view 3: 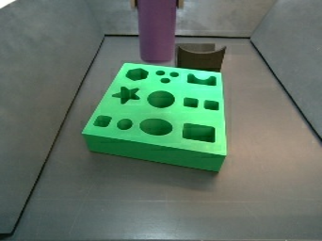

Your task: Insert the round object.

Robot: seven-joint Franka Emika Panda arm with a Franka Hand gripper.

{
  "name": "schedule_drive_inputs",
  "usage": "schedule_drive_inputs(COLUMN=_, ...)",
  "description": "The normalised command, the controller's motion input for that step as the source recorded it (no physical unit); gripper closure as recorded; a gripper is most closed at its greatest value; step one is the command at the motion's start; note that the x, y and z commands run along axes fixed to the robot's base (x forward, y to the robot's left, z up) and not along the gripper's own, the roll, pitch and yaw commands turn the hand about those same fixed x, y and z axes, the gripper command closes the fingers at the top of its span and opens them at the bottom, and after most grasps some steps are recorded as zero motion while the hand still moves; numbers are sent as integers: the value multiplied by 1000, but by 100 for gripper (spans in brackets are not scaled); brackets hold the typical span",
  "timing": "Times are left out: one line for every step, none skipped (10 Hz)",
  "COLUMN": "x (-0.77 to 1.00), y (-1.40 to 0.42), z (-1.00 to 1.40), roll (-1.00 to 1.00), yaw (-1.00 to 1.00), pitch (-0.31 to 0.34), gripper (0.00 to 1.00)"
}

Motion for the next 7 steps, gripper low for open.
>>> schedule_drive_inputs(x=80, y=126, z=-660, roll=321, yaw=-200, pitch=27, gripper=100)
schedule_drive_inputs(x=0, y=126, z=-814, roll=277, yaw=-177, pitch=0, gripper=100)
schedule_drive_inputs(x=0, y=149, z=-889, roll=234, yaw=-177, pitch=0, gripper=100)
schedule_drive_inputs(x=0, y=154, z=-803, roll=163, yaw=-191, pitch=0, gripper=100)
schedule_drive_inputs(x=14, y=106, z=-814, roll=150, yaw=-183, pitch=0, gripper=100)
schedule_drive_inputs(x=51, y=60, z=-794, roll=110, yaw=-180, pitch=0, gripper=100)
schedule_drive_inputs(x=0, y=0, z=-731, roll=0, yaw=-177, pitch=-26, gripper=100)
